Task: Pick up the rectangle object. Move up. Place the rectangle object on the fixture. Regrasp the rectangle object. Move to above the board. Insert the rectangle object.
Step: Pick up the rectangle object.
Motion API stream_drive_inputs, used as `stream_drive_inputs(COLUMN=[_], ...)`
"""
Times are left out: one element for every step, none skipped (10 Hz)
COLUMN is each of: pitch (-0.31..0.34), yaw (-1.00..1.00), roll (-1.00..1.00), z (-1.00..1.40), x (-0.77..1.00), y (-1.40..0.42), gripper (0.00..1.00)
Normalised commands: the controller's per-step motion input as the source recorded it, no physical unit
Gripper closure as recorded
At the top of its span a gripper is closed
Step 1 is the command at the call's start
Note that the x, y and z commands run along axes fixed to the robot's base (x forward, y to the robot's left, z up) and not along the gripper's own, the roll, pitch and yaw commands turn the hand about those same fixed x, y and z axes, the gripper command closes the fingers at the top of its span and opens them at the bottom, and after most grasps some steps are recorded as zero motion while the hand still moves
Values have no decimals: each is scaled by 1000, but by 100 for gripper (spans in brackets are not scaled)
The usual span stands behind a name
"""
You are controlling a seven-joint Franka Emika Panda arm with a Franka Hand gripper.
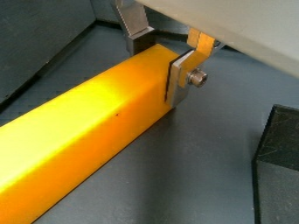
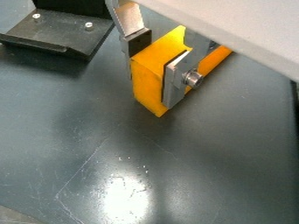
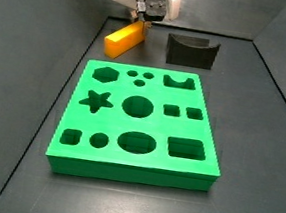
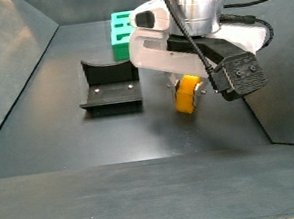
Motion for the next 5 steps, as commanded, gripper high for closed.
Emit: stream_drive_inputs(pitch=[0,0,0,0,0], yaw=[0,0,0,0,0], roll=[0,0,0,0,0], z=[0,0,0,0,0], x=[0,0,0,0,0], y=[0,0,0,0,0], gripper=[100,100,100,100,100])
